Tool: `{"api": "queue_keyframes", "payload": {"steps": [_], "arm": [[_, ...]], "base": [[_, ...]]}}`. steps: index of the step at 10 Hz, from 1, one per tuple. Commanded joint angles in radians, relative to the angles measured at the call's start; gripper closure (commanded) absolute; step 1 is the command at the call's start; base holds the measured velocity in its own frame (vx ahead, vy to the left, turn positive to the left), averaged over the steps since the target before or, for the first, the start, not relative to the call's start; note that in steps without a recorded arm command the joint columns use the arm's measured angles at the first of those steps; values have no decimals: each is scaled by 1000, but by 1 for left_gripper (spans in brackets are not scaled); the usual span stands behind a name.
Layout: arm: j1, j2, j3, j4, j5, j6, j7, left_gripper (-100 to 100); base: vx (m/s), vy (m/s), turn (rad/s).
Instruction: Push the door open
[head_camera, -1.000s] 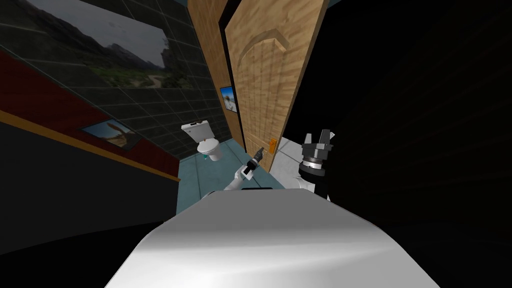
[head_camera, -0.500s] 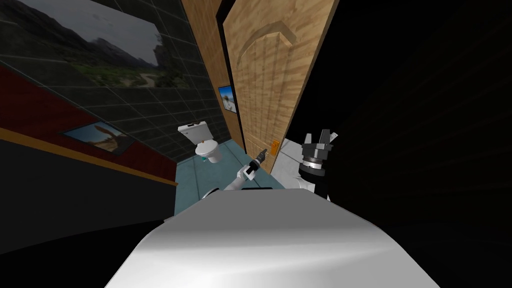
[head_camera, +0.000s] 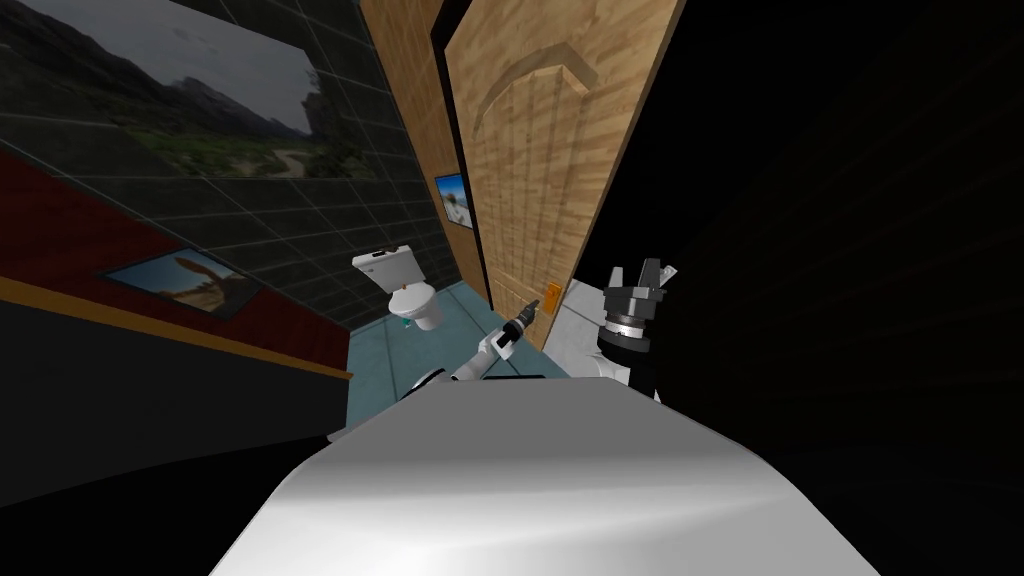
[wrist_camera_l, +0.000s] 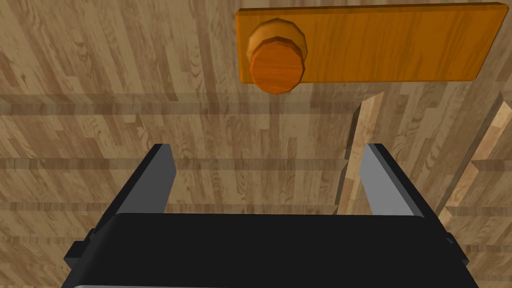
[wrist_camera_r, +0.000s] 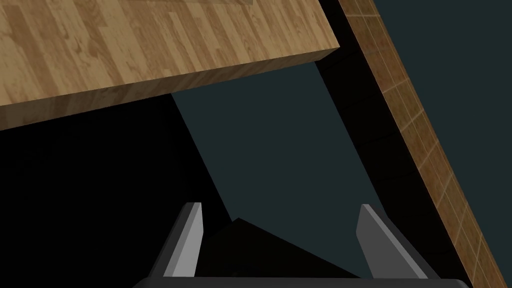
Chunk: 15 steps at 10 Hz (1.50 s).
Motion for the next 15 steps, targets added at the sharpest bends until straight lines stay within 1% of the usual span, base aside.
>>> {"api": "queue_keyframes", "payload": {"steps": [1,2,3,5,6,7,9,10,11,12,15], "arm": [[0,0,0,0,0,0,0,-100],[-2,28,2,5,1,-1,0,-100],[-3,46,5,7,2,-2,-3,-100],[-3,58,10,10,4,-3,-7,-100],[-4,58,12,11,5,-3,-9,-100],[-4,49,15,14,6,-3,-11,-100],[-5,12,21,17,8,-4,-16,-100],[-5,-3,22,18,9,-5,-17,-100],[-11,8,23,27,10,-10,-14,-100],[-11,8,23,27,10,-10,-14,100],[-11,8,23,27,10,-10,-14,100]], "base": [[46,41,-14],[66,-54,-27],[123,-117,-31],[120,-159,-23],[164,-177,-23],[140,-135,-34],[174,-149,-31],[129,-128,-10],[53,-52,3],[0,0,0],[-14,15,-10]]}}
